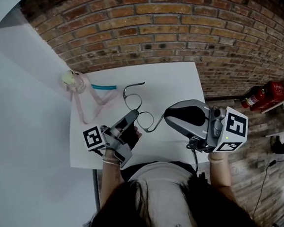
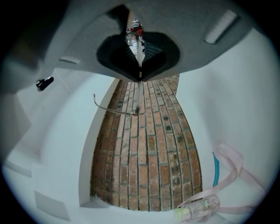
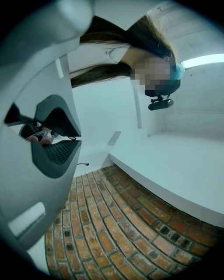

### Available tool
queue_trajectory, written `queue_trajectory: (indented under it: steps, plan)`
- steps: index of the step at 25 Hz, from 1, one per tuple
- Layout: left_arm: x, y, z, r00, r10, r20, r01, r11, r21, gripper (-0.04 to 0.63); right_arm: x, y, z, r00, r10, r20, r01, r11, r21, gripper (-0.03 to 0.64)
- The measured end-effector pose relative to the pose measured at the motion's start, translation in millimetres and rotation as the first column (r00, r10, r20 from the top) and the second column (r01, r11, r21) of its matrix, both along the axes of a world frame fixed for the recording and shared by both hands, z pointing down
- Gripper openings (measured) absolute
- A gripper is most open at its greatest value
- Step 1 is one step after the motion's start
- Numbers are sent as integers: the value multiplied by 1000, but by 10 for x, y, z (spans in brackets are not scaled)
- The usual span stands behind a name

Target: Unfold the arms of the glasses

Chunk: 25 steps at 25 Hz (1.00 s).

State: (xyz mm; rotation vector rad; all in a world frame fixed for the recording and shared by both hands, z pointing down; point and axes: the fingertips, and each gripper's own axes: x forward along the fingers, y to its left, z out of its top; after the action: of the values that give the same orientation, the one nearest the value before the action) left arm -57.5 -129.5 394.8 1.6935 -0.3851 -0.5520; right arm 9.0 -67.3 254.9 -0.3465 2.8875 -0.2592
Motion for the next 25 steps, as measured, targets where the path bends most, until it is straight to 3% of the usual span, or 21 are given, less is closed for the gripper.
queue_trajectory:
  steps: [6,17,25]
  plan:
    - [-34,-15,16,1000,-15,2,15,1000,-3,23,81,-42,-52,999,21,33,-21,1000,-4,32]
    - [-50,7,-6,999,-10,-31,10,1000,-6,23,160,-164,67,995,99,12,-98,995,-27,32]
    - [-49,18,-21,999,0,-51,0,1000,-7,23,200,-381,289,965,252,-71,-255,966,-31,6]
